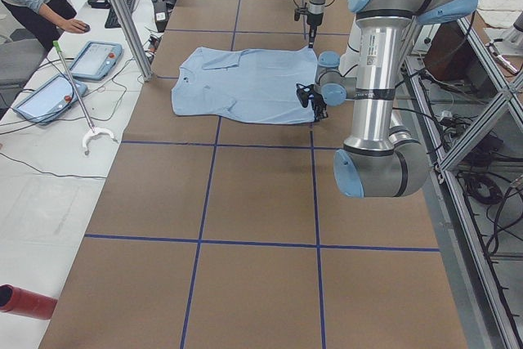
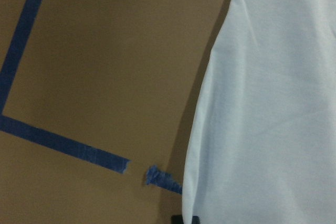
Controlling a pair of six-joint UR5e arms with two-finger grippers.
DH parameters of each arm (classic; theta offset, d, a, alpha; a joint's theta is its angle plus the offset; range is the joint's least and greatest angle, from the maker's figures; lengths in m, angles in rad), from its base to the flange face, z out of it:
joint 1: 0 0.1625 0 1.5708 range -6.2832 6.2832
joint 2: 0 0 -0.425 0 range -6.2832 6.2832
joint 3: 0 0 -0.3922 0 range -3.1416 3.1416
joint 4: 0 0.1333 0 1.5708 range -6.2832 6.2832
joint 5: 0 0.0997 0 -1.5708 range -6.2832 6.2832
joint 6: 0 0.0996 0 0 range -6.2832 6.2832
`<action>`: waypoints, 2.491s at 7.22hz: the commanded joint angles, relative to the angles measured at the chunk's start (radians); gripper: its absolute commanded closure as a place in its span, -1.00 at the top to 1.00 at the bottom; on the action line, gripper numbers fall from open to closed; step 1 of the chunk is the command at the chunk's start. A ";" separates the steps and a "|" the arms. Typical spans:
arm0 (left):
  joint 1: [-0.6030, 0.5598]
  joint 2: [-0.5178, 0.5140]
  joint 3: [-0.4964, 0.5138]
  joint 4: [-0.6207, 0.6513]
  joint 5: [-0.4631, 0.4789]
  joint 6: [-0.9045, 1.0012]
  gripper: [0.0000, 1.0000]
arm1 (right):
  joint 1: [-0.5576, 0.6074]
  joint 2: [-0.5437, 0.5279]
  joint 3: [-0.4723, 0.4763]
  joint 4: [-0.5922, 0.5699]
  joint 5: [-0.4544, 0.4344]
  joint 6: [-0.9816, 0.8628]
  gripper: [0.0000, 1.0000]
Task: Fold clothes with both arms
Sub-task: 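Grasp the hem corners with both grippers, then lift the hem with both grippers and fold it toward the collar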
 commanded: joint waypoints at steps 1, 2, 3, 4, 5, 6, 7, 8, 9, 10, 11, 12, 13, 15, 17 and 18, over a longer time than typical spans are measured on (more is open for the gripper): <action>0.028 0.000 -0.068 0.098 0.000 0.001 -1.00 | 0.038 -0.008 0.020 0.000 0.072 -0.003 -1.00; 0.043 -0.002 -0.095 0.132 0.000 0.001 -1.00 | 0.040 -0.034 0.063 -0.005 0.087 -0.003 -1.00; 0.075 -0.002 -0.118 0.143 0.000 0.000 -1.00 | 0.038 -0.066 0.097 -0.002 0.117 -0.003 -1.00; 0.080 -0.003 -0.134 0.143 0.000 0.000 -1.00 | 0.038 -0.092 0.135 -0.003 0.127 -0.003 -1.00; 0.098 -0.007 -0.148 0.143 -0.005 0.001 -1.00 | 0.038 -0.123 0.163 -0.003 0.190 -0.003 -1.00; 0.123 -0.010 -0.186 0.143 -0.008 0.001 -1.00 | 0.040 -0.160 0.198 -0.003 0.254 -0.003 -1.00; 0.158 -0.007 -0.247 0.162 -0.009 0.006 -1.00 | 0.040 -0.198 0.235 -0.003 0.302 -0.003 -1.00; 0.196 -0.010 -0.305 0.234 -0.009 0.006 -1.00 | 0.043 -0.229 0.262 -0.003 0.371 -0.003 -1.00; 0.235 -0.011 -0.347 0.262 -0.011 0.006 -1.00 | 0.043 -0.250 0.281 -0.003 0.425 -0.003 -1.00; 0.235 -0.013 -0.356 0.261 -0.011 0.006 -1.00 | 0.046 -0.246 0.276 -0.003 0.431 -0.003 -1.00; 0.226 -0.016 -0.356 0.262 -0.012 0.007 -1.00 | 0.091 -0.235 0.266 -0.003 0.431 -0.009 -1.00; 0.208 -0.035 -0.346 0.261 -0.014 0.007 -1.00 | 0.154 -0.196 0.229 -0.003 0.430 -0.015 -1.00; 0.142 -0.042 -0.344 0.261 -0.024 0.011 -1.00 | 0.193 -0.133 0.168 -0.003 0.427 -0.040 -1.00; 0.029 -0.043 -0.339 0.265 -0.031 0.084 -1.00 | 0.303 -0.041 0.073 -0.002 0.421 -0.072 -1.00; -0.088 -0.065 -0.304 0.265 -0.070 0.133 -1.00 | 0.412 -0.033 0.063 0.000 0.418 -0.144 -1.00; -0.134 -0.100 -0.266 0.265 -0.072 0.147 -1.00 | 0.453 0.016 0.030 0.002 0.413 -0.162 -1.00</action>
